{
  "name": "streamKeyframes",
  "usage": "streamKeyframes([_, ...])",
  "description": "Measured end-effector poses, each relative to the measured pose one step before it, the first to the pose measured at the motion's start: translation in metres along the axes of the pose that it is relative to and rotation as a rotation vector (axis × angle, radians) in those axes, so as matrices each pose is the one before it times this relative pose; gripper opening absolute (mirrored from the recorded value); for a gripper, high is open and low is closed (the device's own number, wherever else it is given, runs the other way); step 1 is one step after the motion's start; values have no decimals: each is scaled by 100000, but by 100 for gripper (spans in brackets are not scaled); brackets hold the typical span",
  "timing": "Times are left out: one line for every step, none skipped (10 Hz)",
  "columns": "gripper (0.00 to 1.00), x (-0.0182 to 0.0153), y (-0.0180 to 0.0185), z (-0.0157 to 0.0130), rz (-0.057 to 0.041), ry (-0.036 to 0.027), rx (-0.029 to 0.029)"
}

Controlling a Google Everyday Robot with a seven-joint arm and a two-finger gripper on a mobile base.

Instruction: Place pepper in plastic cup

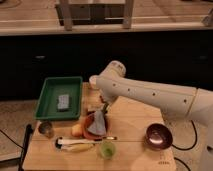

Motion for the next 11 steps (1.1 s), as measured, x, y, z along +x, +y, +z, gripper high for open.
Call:
streamKeyframes([1, -49, -138, 12, -83, -10, 86])
streamKeyframes([1, -45, -52, 90, -356, -350, 8])
streamKeyframes([1, -158, 357, 59, -384, -720, -318])
streamKeyframes([1, -437, 426, 41, -459, -1358, -205])
streamKeyframes([1, -467, 628, -28, -1030, -1530, -36])
streamKeyframes([1, -553, 349, -219, -1180, -1602, 343])
streamKeyframes([1, -447, 447, -217, -1125, -1185, 186])
streamKeyframes([1, -1008, 823, -436, -2739, -2210, -48])
streamKeyframes([1, -639, 503, -181, -1774, -1454, -206])
streamKeyframes([1, -706, 710, -212, -1794, -1459, -585])
streamKeyframes([1, -754, 700, 122, -2176, -962, -1797])
